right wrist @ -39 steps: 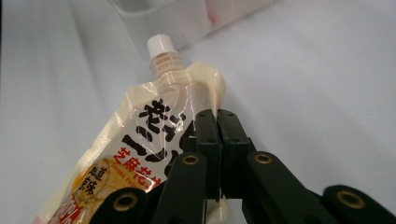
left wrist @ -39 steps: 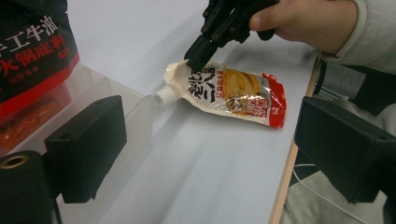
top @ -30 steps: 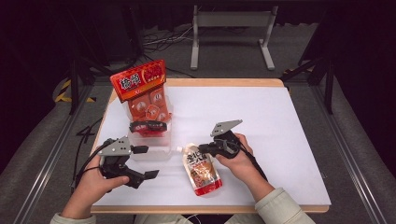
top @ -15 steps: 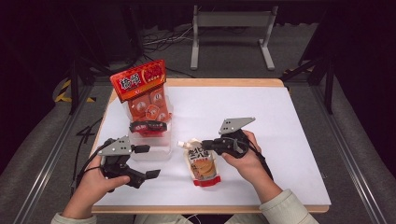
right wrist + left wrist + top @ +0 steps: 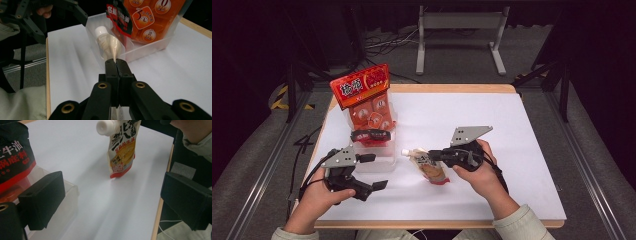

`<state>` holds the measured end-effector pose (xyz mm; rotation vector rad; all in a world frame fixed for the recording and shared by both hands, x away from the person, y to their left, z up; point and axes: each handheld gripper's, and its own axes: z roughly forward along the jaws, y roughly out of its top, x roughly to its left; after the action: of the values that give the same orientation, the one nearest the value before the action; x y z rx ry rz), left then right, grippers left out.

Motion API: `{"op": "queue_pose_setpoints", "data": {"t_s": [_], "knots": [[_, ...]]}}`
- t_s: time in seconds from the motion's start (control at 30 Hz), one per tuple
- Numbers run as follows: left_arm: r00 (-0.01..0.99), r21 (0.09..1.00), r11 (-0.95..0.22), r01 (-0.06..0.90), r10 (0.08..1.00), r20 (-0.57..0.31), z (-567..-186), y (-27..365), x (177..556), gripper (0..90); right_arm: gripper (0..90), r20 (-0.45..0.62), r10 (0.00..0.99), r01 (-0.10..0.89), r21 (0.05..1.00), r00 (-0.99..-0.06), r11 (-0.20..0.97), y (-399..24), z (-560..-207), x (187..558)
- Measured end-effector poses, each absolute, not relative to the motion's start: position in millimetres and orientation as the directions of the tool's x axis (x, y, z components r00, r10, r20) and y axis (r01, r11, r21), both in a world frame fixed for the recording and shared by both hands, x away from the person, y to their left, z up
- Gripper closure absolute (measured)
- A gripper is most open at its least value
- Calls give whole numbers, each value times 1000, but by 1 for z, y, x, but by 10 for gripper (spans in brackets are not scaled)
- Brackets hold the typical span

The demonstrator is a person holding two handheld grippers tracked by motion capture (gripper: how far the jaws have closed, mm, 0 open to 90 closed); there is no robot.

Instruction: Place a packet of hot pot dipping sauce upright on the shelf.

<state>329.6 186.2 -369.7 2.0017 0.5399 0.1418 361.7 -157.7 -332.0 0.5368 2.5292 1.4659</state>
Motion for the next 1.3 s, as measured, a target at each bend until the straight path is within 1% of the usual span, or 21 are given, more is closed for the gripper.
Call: {"op": "queue_pose_setpoints", "data": {"t_s": [0.23, 0.5, 0.57, 0.73, 0.93, 1.0, 1.07, 1.13, 1.2, 1.27, 1.3], "knots": [[888, 868, -384, 313, 443, -125, -373, 180, 331, 79, 900, 49, 376, 209, 894, -925, 397, -163, -325, 359], [880, 897, -326, 300, 458, -128, -378, 168, 334, 88, 900, 43, 346, 170, 922, -937, 347, -161, -315, 349], [876, 905, -299, 303, 462, -140, -379, 165, 335, 90, 900, 49, 337, 166, 930, -940, 327, -161, -314, 347], [880, 916, -276, 290, 452, -142, -384, 154, 335, 101, 900, 65, 311, 162, 942, -948, 295, -158, -314, 344], [892, 927, -266, 266, 432, -132, -387, 144, 334, 124, 900, 66, 287, 150, 947, -956, 283, -152, -315, 340], [898, 931, -259, 259, 418, -133, -387, 139, 334, 155, 900, 68, 273, 146, 950, -960, 275, -148, -317, 338], [901, 933, -255, 253, 413, -132, -387, 138, 333, 160, 900, 69, 269, 145, 951, -961, 273, -147, -317, 338], [909, 938, -247, 244, 395, -132, -388, 135, 334, 199, 900, 76, 258, 145, 954, -963, 264, -145, -318, 337], [912, 938, -236, 253, 381, -150, -389, 134, 334, 223, 900, 73, 251, 140, 955, -965, 260, -143, -319, 336], [921, 939, -229, 255, 354, -164, -390, 132, 334, 269, 900, 73, 242, 137, 957, -967, 258, -142, -320, 336], [923, 939, -227, 258, 345, -170, -391, 131, 334, 272, 900, 73, 239, 135, 958, -968, 254, -141, -321, 335]]}}
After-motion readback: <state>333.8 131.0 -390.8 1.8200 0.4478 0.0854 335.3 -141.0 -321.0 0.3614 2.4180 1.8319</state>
